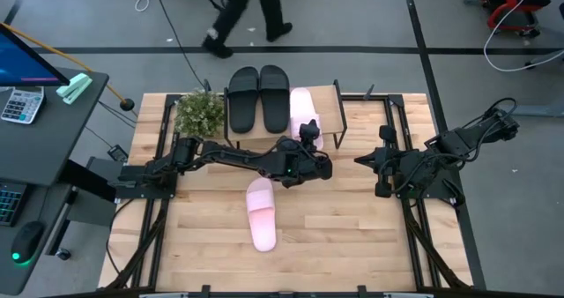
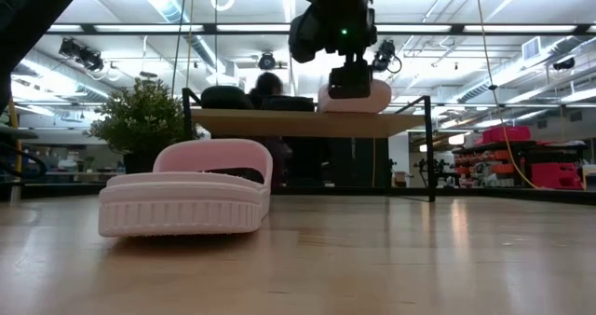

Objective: Pick and place slides into the shelf
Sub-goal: Put the top pink slide on the shelf, then put the pink slide on the shelf

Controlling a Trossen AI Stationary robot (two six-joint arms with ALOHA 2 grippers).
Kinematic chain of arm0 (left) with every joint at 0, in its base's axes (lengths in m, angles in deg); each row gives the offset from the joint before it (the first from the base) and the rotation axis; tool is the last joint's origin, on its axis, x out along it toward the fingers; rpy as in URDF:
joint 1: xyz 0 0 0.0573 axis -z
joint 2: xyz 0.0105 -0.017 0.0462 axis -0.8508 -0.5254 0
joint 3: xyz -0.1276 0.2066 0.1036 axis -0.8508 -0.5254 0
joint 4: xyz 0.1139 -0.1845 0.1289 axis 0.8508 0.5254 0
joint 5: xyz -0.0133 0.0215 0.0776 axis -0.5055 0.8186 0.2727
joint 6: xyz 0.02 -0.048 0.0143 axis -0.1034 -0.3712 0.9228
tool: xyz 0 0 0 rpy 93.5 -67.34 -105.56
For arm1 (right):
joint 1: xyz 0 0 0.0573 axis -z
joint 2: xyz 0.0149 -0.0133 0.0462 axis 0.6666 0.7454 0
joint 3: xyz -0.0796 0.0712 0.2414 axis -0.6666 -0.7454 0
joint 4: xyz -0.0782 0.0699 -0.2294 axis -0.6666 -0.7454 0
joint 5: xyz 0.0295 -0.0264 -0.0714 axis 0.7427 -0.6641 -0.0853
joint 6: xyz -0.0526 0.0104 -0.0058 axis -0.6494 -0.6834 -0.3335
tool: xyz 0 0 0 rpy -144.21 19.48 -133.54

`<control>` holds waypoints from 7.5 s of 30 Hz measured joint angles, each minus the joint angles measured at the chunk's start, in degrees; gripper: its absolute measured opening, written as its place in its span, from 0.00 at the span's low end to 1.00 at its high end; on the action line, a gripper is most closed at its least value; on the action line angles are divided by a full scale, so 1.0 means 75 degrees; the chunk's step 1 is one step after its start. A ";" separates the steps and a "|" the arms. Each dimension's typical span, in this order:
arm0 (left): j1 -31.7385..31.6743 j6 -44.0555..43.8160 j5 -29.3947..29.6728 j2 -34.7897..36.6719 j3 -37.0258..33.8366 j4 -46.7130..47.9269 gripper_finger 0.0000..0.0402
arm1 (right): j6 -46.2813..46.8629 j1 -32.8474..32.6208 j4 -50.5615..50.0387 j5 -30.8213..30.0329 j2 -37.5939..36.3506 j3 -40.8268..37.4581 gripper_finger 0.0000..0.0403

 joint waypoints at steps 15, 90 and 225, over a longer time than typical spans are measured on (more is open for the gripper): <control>-0.0044 -0.0195 -0.0565 0.0314 0.0000 0.0785 0.60 | 0.0003 0.0000 -0.0003 0.0000 0.0000 0.0000 0.00; -0.0440 -0.0364 -0.1960 0.0769 0.0000 0.2140 0.64 | 0.0260 0.0003 0.0050 0.0000 -0.0002 0.0000 0.00; 0.3276 -0.0596 -0.0280 0.2003 0.0006 0.5553 0.45 | 0.0772 0.0000 0.0118 0.1475 0.0227 0.0003 0.00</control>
